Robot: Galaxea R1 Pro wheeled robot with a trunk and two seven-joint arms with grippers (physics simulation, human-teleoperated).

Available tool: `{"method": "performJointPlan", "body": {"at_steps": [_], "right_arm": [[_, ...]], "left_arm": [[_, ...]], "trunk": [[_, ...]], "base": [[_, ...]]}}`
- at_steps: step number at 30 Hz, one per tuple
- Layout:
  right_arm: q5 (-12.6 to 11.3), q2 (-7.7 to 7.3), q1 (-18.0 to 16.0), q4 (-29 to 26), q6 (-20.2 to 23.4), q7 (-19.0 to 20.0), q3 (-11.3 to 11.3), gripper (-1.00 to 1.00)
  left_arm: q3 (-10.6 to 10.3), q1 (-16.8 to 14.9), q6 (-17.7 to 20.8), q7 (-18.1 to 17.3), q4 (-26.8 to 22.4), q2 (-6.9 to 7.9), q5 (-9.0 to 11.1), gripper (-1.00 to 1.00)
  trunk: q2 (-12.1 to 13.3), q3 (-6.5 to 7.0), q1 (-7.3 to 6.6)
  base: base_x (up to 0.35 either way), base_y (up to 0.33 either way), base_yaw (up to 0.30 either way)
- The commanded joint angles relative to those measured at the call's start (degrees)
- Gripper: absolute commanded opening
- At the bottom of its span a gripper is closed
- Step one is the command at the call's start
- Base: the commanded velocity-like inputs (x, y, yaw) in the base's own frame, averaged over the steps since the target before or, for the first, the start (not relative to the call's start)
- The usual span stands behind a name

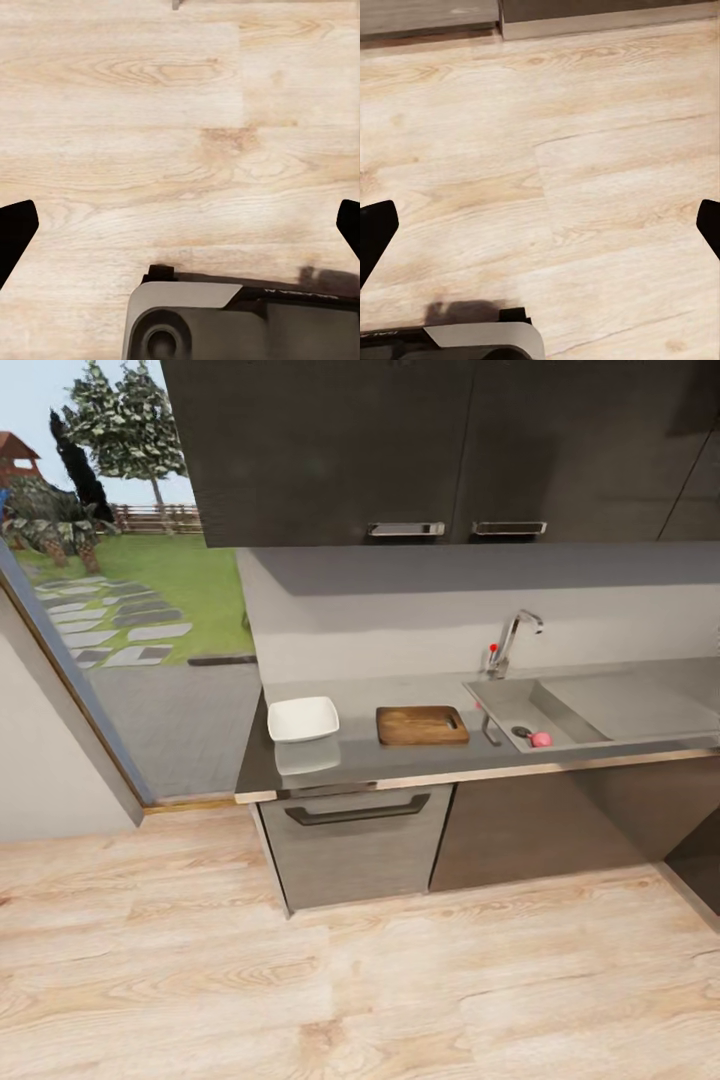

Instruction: In the kitchen, take the Vidalia onion out of the sink, dice it on the chopping board with the paring knife, put the diced onion into the bowl on the countertop, then place both the paring knife and the chopping board into the sink.

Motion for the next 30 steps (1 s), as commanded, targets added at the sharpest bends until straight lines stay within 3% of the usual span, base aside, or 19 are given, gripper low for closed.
{"method": "performJointPlan", "body": {"at_steps": [1, 20, 30], "right_arm": [[0.3, 0.05, 0.0, 0.0, -0.3, -0.2, -0.1, 1.00], [0.3, 0.06, 0.0, 0.5, -1.1, -0.2, -0.1, 1.00], [0.3, 0.06, 0.0, 0.5, -1.1, -0.2, -0.1, 1.00]], "left_arm": [[0.1, 0.0, -0.1, 0.1, 0.0, -0.03, 0.2, 1.00], [0.3, 0.0, -0.1, 0.2, 2.4, -0.04, 0.1, 1.00], [0.3, 0.0, -0.6, 0.2, 2.5, -0.04, 0.1, 1.00]], "trunk": [[-0.1, 0.01, 0.03], [-0.1, 1.73, 0.03], [-0.1, 2.65, 0.03]], "base": [[0.000, 0.000, -0.058], [0.011, -0.005, -0.011], [0.178, -0.169, 0.000]]}}
